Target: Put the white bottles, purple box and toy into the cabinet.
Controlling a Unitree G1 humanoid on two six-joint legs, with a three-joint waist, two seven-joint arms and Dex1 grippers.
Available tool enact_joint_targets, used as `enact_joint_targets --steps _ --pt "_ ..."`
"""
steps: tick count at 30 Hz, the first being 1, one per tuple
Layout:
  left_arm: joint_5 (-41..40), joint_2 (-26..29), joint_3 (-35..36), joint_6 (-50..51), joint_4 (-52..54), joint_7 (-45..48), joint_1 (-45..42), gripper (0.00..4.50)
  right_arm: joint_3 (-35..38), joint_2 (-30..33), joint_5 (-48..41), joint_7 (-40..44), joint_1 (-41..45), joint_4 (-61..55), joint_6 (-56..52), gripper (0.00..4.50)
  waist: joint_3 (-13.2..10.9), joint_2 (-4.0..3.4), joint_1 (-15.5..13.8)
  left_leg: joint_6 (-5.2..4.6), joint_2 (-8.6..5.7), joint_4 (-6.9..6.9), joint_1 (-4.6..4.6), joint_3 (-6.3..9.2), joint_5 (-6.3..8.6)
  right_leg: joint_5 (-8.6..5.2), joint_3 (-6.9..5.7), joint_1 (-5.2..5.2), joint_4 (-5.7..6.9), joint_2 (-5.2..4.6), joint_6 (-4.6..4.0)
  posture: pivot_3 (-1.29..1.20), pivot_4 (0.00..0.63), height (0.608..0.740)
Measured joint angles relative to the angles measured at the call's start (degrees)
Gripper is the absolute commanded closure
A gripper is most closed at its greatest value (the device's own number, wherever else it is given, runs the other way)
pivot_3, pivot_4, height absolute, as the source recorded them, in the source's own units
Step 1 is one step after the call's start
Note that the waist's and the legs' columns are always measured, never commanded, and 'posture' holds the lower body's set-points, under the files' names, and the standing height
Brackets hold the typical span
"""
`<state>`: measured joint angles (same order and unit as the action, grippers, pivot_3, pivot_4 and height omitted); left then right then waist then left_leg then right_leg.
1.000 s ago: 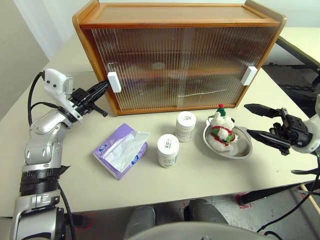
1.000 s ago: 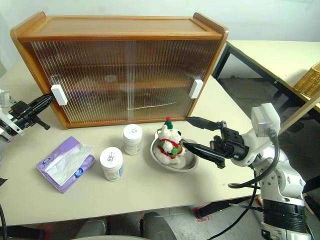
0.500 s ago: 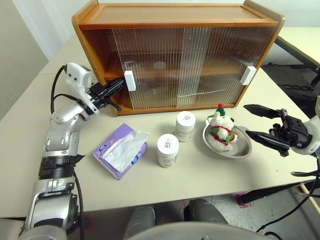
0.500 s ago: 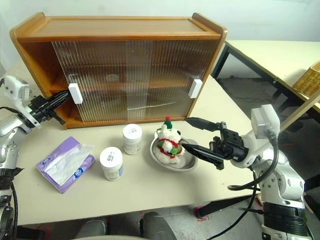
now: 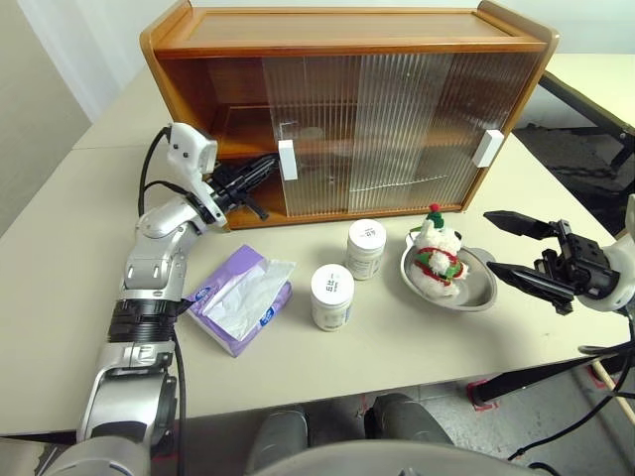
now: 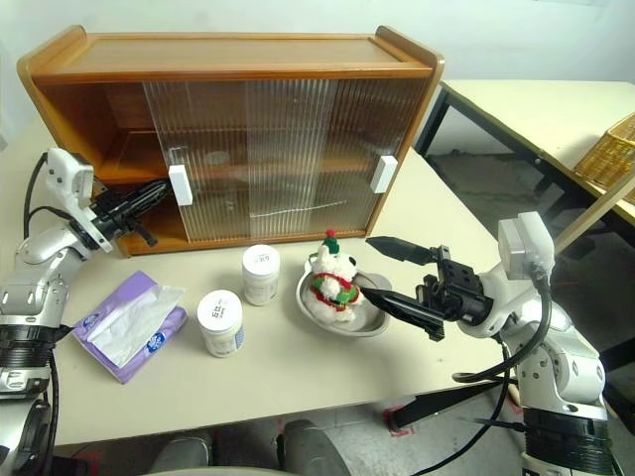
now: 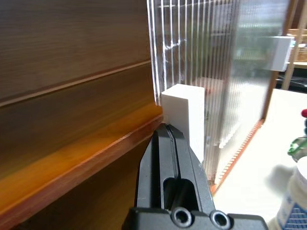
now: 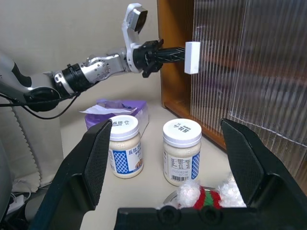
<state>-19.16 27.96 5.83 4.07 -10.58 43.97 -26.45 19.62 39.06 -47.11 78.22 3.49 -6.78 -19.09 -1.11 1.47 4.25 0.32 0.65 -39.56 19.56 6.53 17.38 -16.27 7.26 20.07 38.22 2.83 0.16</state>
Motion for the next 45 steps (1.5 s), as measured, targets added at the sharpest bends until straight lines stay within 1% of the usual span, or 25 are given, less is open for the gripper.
enact_joint_targets --steps 5,15,30,40,45 --pt "0.65 -0.73 -0.41 -0.55 -2.4 0.25 -2.84 4.49 1.13 0.19 -0.14 -0.47 -0.35 -0.11 0.01 0.0 0.01 -0.01 0.14 -0.11 -0.03 -0.28 0.17 0.01 0.05 0.08 0.01 0.03 -0.02 -0.02 0.1 -0.2 0.0 0.74" --pt "1.88 -3.29 -1.86 -3.14 -9.28 1.87 -8.01 4.49 2.17 0.59 -0.88 -2.09 -2.24 -3.19 -0.05 0.0 0.01 -0.02 0.79 -0.18 -0.1 -0.3 0.28 0.01 0.07 0.1 0.02 0.07 -0.09 -0.07 0.19 -0.22 0.0 0.74" --pt "3.74 -7.59 -3.33 -3.97 -11.43 2.08 -10.5 4.49 2.15 0.51 -1.47 -3.08 -2.8 -3.98 -0.04 0.0 0.01 -0.02 1.77 -0.25 -0.17 -0.33 0.41 0.01 0.1 -0.08 0.03 0.08 -0.25 -0.11 0.69 -0.22 0.0 0.74" --pt "5.23 -10.85 -4.78 -5.18 -17.63 1.45 -15.17 4.49 2.14 0.41 -1.47 -3.52 -3.56 -4.58 -0.02 0.0 0.01 -0.02 2.0 -0.29 -0.18 -0.35 0.44 0.01 0.1 -0.05 0.05 0.08 -0.32 -0.14 0.8 -0.23 0.0 0.74" --pt "6.09 -11.05 -4.81 -5.75 -18.86 1.5 -16.04 4.49 2.15 0.38 -1.48 -3.89 -3.67 -5.2 -0.01 0.0 0.01 -0.03 2.13 -0.33 -0.2 -0.36 0.47 0.0 0.08 -0.08 0.05 0.07 -0.35 -0.15 1.03 -0.24 0.0 0.74"
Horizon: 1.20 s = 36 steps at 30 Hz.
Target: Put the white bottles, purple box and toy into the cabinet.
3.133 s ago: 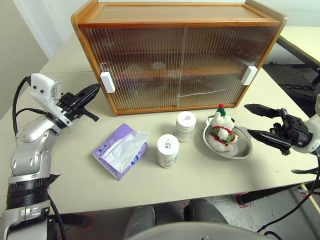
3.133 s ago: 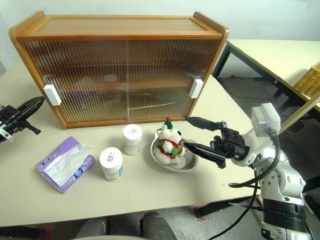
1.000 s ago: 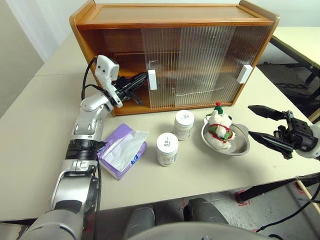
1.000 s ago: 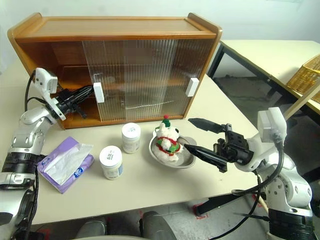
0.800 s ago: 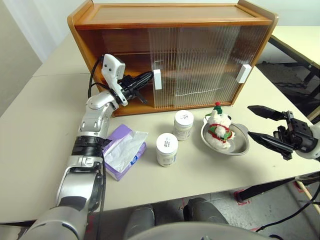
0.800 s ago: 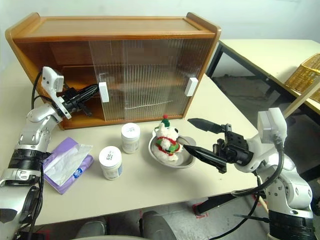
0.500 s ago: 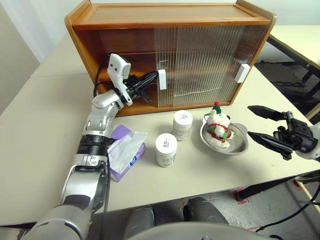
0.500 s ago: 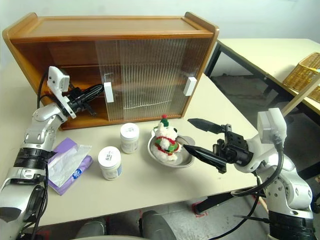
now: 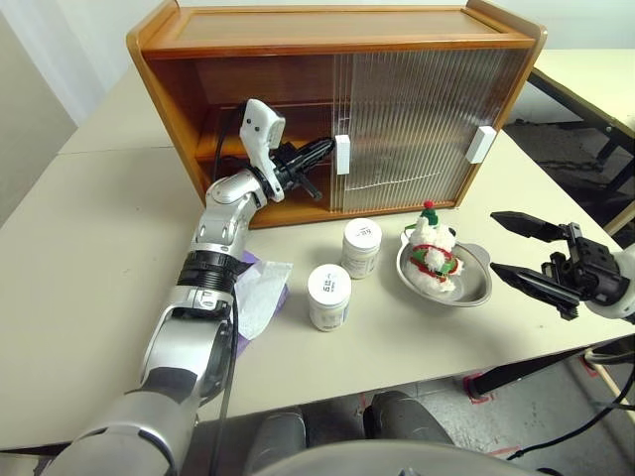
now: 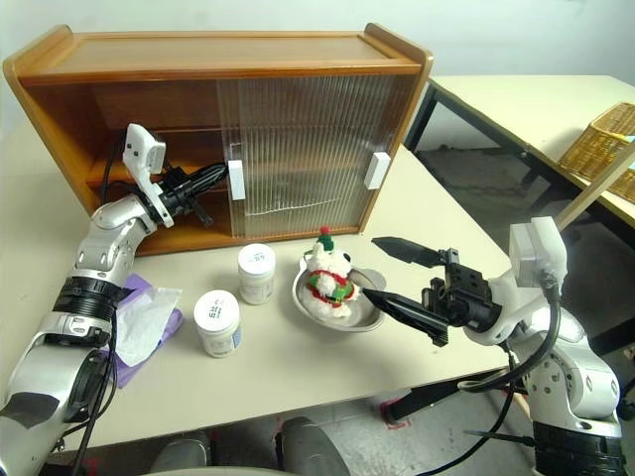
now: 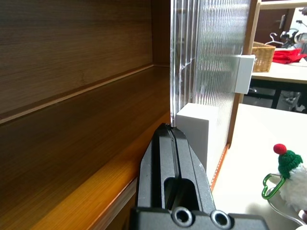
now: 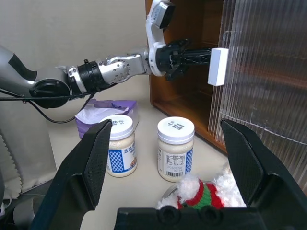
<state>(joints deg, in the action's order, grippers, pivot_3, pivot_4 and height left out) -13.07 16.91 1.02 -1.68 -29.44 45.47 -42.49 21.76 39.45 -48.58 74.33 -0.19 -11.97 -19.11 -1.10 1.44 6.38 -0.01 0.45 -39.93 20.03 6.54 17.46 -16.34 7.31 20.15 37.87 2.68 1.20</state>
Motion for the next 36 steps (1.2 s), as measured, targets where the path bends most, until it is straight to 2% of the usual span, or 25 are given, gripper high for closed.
enact_joint_targets --steps 3,6,9,15,20,21,23,26,28,30,36 --pt "0.1 0.35 0.01 0.25 0.19 -0.04 0.02 4.49 -0.01 -0.01 -0.02 -0.06 0.0 -0.31 0.0 0.0 0.0 0.0 0.14 -0.02 -0.01 -0.01 0.01 -0.01 -0.01 0.02 0.0 0.0 -0.01 0.0 0.07 -0.23 0.0 0.74" --pt "-0.11 3.4 0.46 2.78 5.16 -0.16 2.33 4.49 -0.23 -0.17 -0.02 0.01 0.18 -0.36 0.0 0.0 0.01 -0.03 0.88 -0.02 -0.01 0.05 0.01 -0.02 -0.02 0.01 0.0 0.02 -0.01 0.02 0.06 -0.22 0.0 0.74" --pt "-1.09 6.46 1.34 6.72 12.61 -0.18 6.8 3.92 -0.72 -0.4 0.03 0.42 0.73 0.06 0.01 0.0 0.03 -0.06 1.28 -0.02 -0.01 0.08 0.05 -0.07 -0.01 -0.03 -0.01 0.02 -0.01 0.03 0.03 -0.2 0.0 0.74" --pt "-5.94 12.34 4.14 17.81 29.04 -0.49 16.39 1.95 -2.59 -0.47 0.34 1.89 3.41 2.09 0.05 0.0 0.04 -0.06 1.2 -0.02 -0.02 0.08 0.09 -0.14 -0.01 0.19 0.0 0.14 -0.01 0.03 -0.39 -0.17 0.0 0.74" --pt "-14.95 20.19 10.86 31.76 42.82 -0.43 23.97 0.16 -3.59 -0.47 1.1 3.32 5.06 4.45 0.2 0.0 0.08 -0.12 0.86 -0.01 -0.01 0.14 0.07 -0.14 0.01 0.23 0.0 0.23 0.06 0.03 -0.77 -0.15 0.0 0.74" --pt "-16.88 21.63 12.32 34.41 44.62 -0.43 24.93 0.01 -3.75 -0.47 1.29 3.59 5.43 4.77 0.21 0.0 0.09 -0.13 0.7 -0.01 0.0 0.14 0.07 -0.14 0.01 0.23 0.0 0.26 0.09 0.03 -0.82 -0.15 0.0 0.74" --pt "-20.8 24.52 15.48 39.51 47.73 -0.22 27.03 0.01 -4.37 -0.59 1.5 4.0 6.4 5.39 0.23 0.0 0.11 -0.16 0.3 0.0 0.01 0.14 0.04 -0.13 0.01 0.21 0.03 0.29 0.18 0.02 -0.91 -0.14 0.0 0.74" --pt "-28.17 34.22 24.09 51.43 49.8 2.23 33.89 0.01 -4.77 -0.61 1.7 4.81 6.87 6.2 0.38 0.0 0.14 -0.17 0.36 0.09 0.14 0.27 0.03 -0.13 0.06 0.12 0.05 0.51 0.37 0.06 -1.18 -0.13 0.0 0.74" --pt "-31.44 38.42 28.89 56.99 49.76 3.6 37.03 0.01 -4.96 -0.63 1.9 5.25 7.11 6.9 0.48 0.0 0.22 -0.3 0.09 0.1 0.18 0.39 0.0 -0.1 0.06 0.12 0.06 0.59 0.37 0.06 -1.34 -0.13 0.0 0.74" --pt "-33.1 41.36 30.75 61.06 49.63 4.93 40.71 0.01 -5.28 -0.78 2.05 5.66 7.41 7.14 0.68 0.0 0.4 -0.6 -0.27 0.15 0.19 0.43 -0.03 -0.09 0.1 0.1 0.09 0.67 0.37 -0.01 -1.41 -0.13 0.0 0.74" --pt "-33.69 43.68 30.4 65.69 46.03 6.38 46.19 0.01 -5.74 -1.19 2.34 5.79 7.25 7.12 1.19 0.0 0.48 -0.69 -1.21 0.27 0.29 0.81 -0.09 0.33 0.18 0.2 -0.01 1.09 0.37 -0.3 -1.96 -0.14 0.002 0.74"
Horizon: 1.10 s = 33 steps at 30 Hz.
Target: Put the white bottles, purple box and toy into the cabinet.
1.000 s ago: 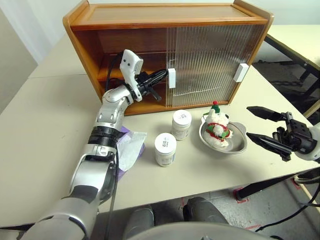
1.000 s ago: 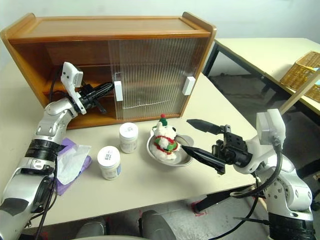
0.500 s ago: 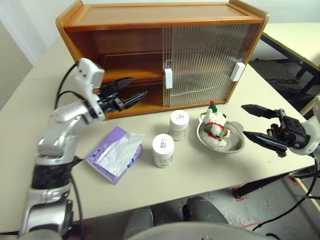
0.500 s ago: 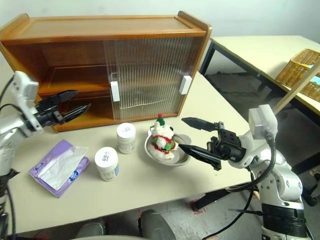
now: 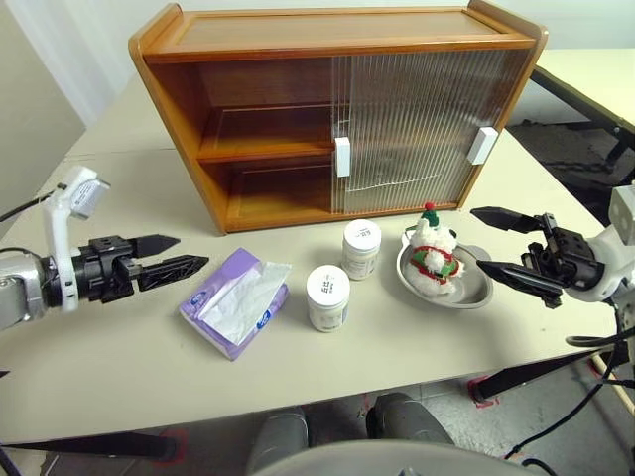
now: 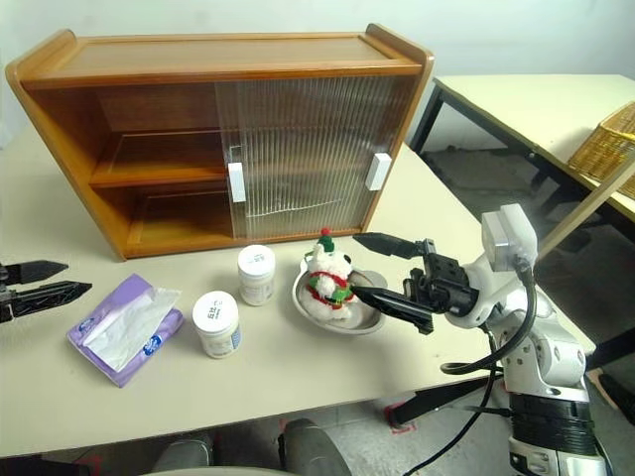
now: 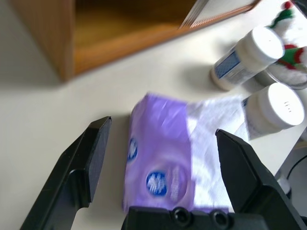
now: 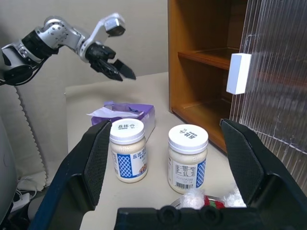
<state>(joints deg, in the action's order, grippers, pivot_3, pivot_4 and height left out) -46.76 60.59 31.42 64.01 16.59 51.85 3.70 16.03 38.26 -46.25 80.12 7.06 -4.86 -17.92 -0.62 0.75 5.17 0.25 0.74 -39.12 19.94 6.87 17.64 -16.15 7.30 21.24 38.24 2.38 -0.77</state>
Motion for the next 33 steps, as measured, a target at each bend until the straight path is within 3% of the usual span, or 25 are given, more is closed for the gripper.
enact_joint_targets --steps 11,16,25,28,33 --pt "1.2 -1.43 -8.7 3.01 -5.52 -2.28 -2.36 0.01 -0.32 -0.14 0.59 -0.42 -1.6 -0.94 0.36 0.0 0.17 -0.24 -0.03 0.37 0.02 0.4 0.06 -0.11 -0.23 0.13 0.02 0.04 0.06 0.18 -0.22 -0.17 0.002 0.74" --pt "3.74 -1.42 -14.53 3.05 -7.43 -2.36 -2.19 1.19 -0.32 -0.39 0.62 -1.01 -1.86 -1.41 0.77 0.0 0.2 -0.24 0.07 0.37 0.02 0.38 0.05 -0.13 -0.23 0.13 0.02 0.05 0.05 0.19 -0.22 -0.17 0.002 0.74" --pt "3.71 -3.14 -16.01 3.56 -7.87 -1.92 -2.22 4.37 -0.32 -0.39 0.66 -1.72 -3.05 -1.82 0.95 0.0 0.21 -0.26 0.15 0.37 0.0 0.39 0.05 -0.14 -0.23 0.13 0.03 0.03 0.05 0.2 -0.22 -0.17 0.004 0.74" --pt "2.75 -5.62 -13.61 4.09 -7.88 -2.77 -2.21 4.48 -0.34 -0.43 0.85 -1.8 -3.0 -1.85 1.21 0.0 0.2 -0.26 0.17 0.38 0.0 0.38 0.06 -0.14 -0.24 0.13 0.02 0.03 0.05 0.2 -0.22 -0.16 0.008 0.74" --pt "-2.66 -11.42 -3.05 8.91 -5.09 -7.56 -2.26 4.48 -0.51 -0.47 0.97 -1.65 -2.47 -1.72 1.34 0.0 0.19 -0.24 0.12 0.47 0.01 0.39 0.03 -0.13 -0.32 0.12 0.03 -0.03 0.04 0.27 -0.21 -0.14 0.014 0.74"
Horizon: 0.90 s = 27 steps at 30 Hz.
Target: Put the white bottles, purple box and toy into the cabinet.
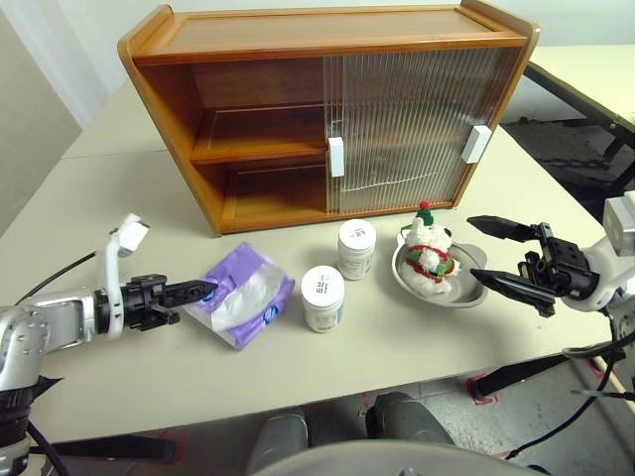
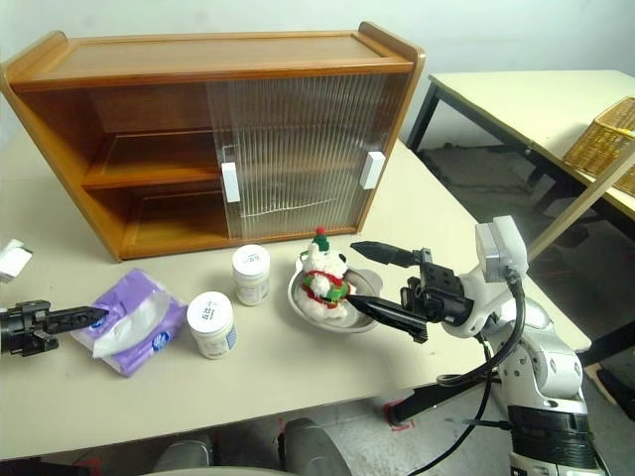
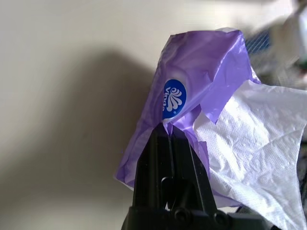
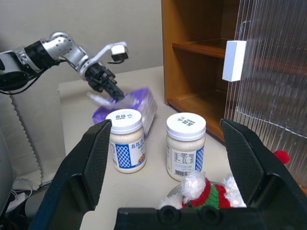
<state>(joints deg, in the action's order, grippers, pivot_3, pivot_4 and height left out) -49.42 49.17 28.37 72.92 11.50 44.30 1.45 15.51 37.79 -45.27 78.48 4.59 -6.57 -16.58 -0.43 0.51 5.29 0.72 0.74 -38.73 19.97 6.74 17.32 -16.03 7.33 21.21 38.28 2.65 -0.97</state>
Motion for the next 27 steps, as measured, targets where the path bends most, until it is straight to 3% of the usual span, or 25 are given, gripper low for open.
enact_joint_targets --steps 7,13,14,19,27 --pt "-10.09 -11.01 11.54 9.19 8.72 -11.77 -1.74 4.48 -0.67 0.03 0.28 1.26 1.81 1.48 0.17 0.0 -0.05 0.05 -0.38 -0.06 -0.02 -0.01 -0.24 -0.19 -0.16 -0.1 0.03 -0.36 0.01 0.07 0.22 -0.12 0.015 0.74" --pt "-20.17 -23.57 18.07 11.61 15.05 -29.77 -7.65 4.48 -1.13 0.04 0.8 2.7 3.59 3.43 0.52 0.0 -0.29 0.25 -0.89 -0.09 -0.06 0.01 -1.01 -0.38 -0.18 -0.28 0.17 -1.13 -0.01 0.08 0.56 -0.1 0.015 0.74" --pt "-21.61 -24.21 18.15 11.51 15.75 -32.9 -8.08 4.48 -1.15 0.05 0.83 2.94 3.79 3.67 0.54 0.0 -0.37 0.35 -1.0 -0.09 -0.05 0.01 -1.11 -0.4 -0.18 -0.48 0.19 -1.24 -0.01 0.09 0.9 -0.1 0.015 0.74" --pt "-28.85 -25.6 16.78 7.48 16.18 -48.21 -10.15 4.48 -1.39 0.05 1.01 3.94 4.47 4.96 0.56 0.0 -0.54 0.59 -1.5 -0.04 -0.04 -0.01 -1.15 -0.49 -0.21 -0.41 0.27 -1.26 -0.01 0.12 0.86 -0.09 0.014 0.74" --pt "-44.14 -24.99 9.52 -10.09 16.94 -68.29 -11.27 4.48 -2.26 0.05 1.31 5.15 5.69 6.24 0.66 0.0 -0.74 0.85 -2.34 0.2 -0.08 -0.02 -1.2 -0.78 -0.35 -0.27 0.6 -1.26 -0.02 0.16 0.68 -0.07 0.016 0.74"
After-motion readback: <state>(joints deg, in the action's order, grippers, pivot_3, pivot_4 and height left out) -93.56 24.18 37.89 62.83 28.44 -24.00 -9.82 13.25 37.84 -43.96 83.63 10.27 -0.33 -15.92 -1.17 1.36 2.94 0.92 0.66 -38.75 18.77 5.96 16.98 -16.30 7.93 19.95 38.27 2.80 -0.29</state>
